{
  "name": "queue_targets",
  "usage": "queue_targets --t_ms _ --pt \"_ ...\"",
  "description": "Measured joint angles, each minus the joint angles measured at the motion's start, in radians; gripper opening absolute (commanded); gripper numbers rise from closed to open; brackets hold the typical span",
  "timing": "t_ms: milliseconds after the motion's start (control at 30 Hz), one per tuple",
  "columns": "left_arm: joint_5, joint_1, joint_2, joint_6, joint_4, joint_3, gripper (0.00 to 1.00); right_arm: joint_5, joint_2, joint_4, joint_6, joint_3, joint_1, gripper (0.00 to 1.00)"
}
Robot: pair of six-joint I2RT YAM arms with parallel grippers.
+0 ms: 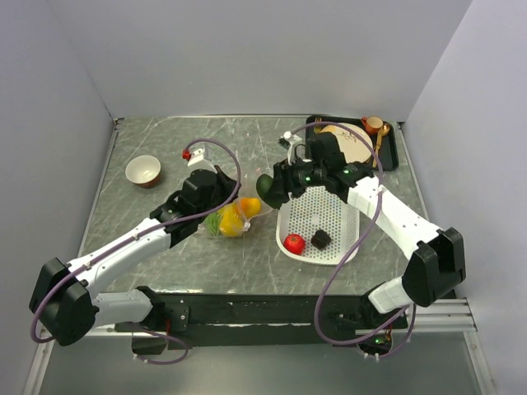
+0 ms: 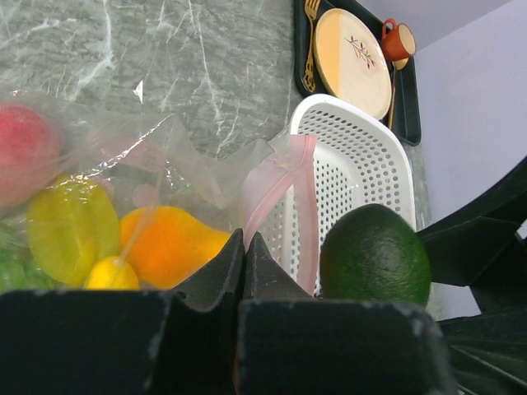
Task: Place the food in the zip-top bag and seal the zipper
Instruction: Place the fake fruit in the zipper food storage bag.
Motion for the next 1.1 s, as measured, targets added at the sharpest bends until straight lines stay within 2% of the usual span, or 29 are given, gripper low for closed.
queue_targets --t_ms 367,467,600,667,767,1100 --pt "0.0 0.0 -0.023 0.001 -0.007 0.0 0.01 0.045 0.172 -0.023 0.03 0.15 0.06 0.4" --pt "-0.003 0.0 -0.035 0.001 -0.008 0.0 0.01 0.087 0.236 -0.034 0.044 0.199 0.067 0.47" --pt "-0.013 0.0 -0.046 0.002 -0.016 0.0 0.01 0.124 0.262 -0.05 0.073 0.205 0.076 0.53" --pt "-0.018 0.0 -0.046 0.002 -0.016 0.0 0.01 0.128 0.262 -0.048 0.089 0.21 0.077 0.63" --pt "-0.019 0.0 -0.046 0.002 -0.017 0.0 0.01 0.127 0.262 -0.025 0.109 0.211 0.077 0.72" --pt "-0.026 0.0 -0.048 0.003 -0.03 0.0 0.01 0.126 0.232 0.026 0.135 0.211 0.077 0.74"
